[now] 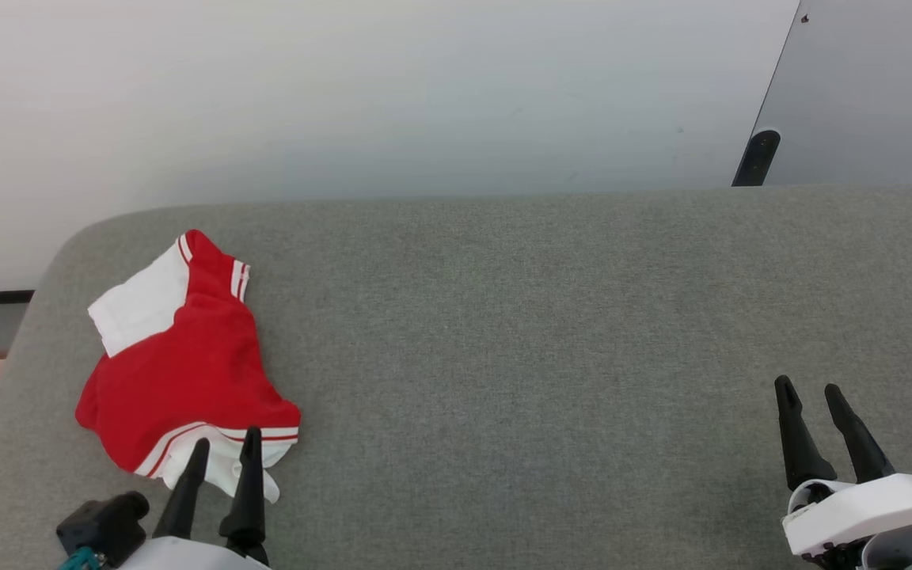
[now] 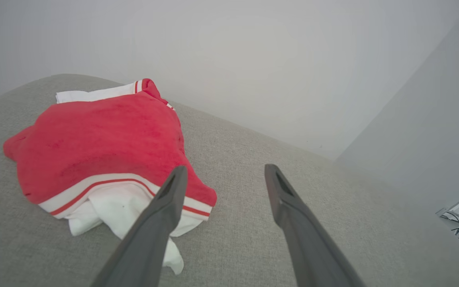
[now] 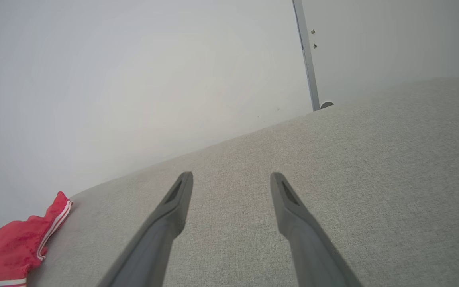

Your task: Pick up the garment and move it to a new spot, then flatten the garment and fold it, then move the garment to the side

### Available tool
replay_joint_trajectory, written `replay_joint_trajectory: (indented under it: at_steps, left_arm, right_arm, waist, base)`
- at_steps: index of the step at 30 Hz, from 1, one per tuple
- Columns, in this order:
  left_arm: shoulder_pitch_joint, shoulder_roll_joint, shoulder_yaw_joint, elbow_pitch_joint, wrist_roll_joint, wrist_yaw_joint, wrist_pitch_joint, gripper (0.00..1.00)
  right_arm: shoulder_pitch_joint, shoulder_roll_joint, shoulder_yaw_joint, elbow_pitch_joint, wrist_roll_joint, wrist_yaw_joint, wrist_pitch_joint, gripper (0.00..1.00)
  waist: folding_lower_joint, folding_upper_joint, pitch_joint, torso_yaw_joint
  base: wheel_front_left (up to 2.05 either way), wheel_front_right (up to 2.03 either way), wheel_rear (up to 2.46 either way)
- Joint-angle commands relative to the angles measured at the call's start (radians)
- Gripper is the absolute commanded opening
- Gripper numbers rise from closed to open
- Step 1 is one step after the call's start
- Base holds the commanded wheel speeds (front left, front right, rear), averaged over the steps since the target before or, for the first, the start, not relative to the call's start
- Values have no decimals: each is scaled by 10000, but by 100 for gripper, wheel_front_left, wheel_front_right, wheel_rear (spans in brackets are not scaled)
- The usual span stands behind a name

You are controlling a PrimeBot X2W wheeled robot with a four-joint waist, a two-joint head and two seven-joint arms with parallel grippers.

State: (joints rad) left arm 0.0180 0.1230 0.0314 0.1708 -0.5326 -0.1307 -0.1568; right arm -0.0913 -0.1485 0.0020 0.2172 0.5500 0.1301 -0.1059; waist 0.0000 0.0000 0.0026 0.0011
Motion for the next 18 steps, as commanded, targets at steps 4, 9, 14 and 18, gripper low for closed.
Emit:
replay_joint_trajectory:
  at_steps: [4,9,14,18]
  left_arm:
    - [28,88,-32,-142,494,1,-146,100]
    - [110,102,1,-171,959,1,-263,100]
    - [173,87,47,-245,1280,1,-383,100]
    - [201,37,91,-314,1451,1,-472,100]
  right_arm:
    - [-131,-102,21,-142,-525,7,-139,100]
    - [-107,-164,68,-132,-996,7,-247,100]
    - [-64,-159,48,-148,-1412,8,-367,100]
    - [-25,-156,10,-168,-1764,7,-459,100]
  waist:
    - [0,0,-2,-9]
    - [0,0,-10,-19]
    - [0,0,1,-43]
    - [0,0,16,-61]
  base:
    - [0,0,0]
    - [0,0,0]
    - [0,0,0]
    - [0,0,0]
